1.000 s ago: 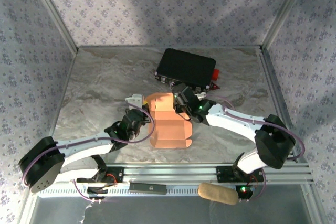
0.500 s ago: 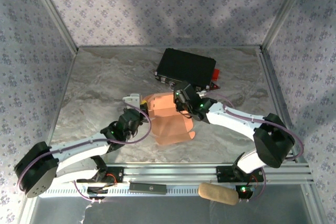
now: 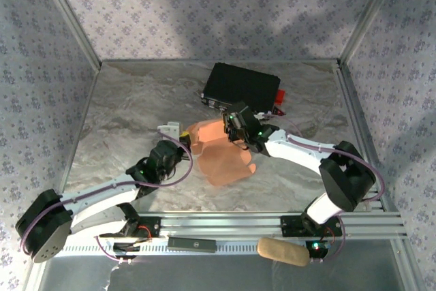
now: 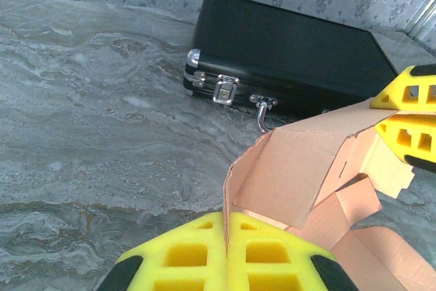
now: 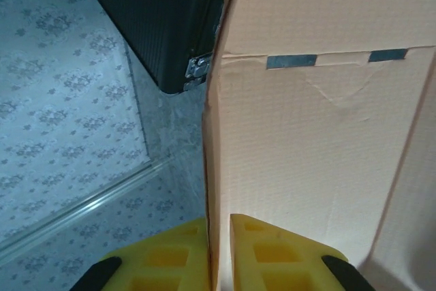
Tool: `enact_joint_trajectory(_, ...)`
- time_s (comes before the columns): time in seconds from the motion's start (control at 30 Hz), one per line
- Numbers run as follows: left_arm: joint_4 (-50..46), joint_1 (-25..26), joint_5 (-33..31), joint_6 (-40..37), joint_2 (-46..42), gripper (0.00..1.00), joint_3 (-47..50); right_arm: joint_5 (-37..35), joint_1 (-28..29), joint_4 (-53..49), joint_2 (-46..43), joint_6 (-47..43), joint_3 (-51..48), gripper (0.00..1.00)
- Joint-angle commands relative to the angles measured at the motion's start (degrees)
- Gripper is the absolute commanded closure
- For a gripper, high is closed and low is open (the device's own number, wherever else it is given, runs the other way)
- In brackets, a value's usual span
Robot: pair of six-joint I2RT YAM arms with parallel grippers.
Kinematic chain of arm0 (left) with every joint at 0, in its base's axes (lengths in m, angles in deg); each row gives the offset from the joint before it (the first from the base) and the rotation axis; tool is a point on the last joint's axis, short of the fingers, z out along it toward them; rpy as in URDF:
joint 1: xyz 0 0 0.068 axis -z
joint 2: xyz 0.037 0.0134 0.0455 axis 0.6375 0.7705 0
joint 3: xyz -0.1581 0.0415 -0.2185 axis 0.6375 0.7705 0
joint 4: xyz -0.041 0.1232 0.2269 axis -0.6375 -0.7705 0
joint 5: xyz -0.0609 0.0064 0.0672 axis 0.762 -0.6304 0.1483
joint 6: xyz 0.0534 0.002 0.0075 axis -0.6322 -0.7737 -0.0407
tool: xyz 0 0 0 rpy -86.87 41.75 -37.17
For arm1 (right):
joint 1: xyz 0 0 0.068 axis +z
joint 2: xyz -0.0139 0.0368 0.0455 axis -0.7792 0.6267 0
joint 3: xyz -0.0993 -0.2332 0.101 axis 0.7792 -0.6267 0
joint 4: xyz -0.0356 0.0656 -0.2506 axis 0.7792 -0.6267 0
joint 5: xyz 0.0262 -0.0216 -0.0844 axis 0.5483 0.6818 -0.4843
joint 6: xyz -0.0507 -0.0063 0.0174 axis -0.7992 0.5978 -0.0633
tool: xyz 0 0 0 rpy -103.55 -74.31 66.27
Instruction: Fold the paper box
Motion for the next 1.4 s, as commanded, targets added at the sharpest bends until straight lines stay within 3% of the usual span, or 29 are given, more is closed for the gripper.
enact_joint_trajectory(0.0,0.9,-0.4,0.2,-0.3,-0.7,1.0,0.2,1.4,-0.2,-0.6,0.3,-1.6,0.4,0.81)
enact_joint_trajectory(0.37,0.0,-0.4,0.2,-0.6,-0.9,1.0,0.0,0.3,-1.2,-6.3,-2.2,-5.5,3.3,0.69)
enact_joint_trajectory(0.63,0.0,-0.5,0.1,-0.8,-0.5,1.0,-0.3,3.3,-2.1,-10.9,-0.4,-5.6,7.6,0.58)
enact_joint_trajectory(0.77,0.0,-0.5,0.0,-0.9,-0.5,1.0,-0.6,4.5,-2.1,-11.6,0.8,-4.9,8.4,0.65)
enact_joint_trajectory(1.07,-0.3,-0.5,0.2,-1.3,-0.5,1.0,-0.5,6.6,-2.8,-9.6,3.1,-4.8,7.7,0.68)
enact_joint_trajectory(1.37,-0.4,-0.9,0.7,-1.6,-0.7,1.0,-0.6,6.7,-2.9,-9.7,3.3,-4.7,7.2,0.9)
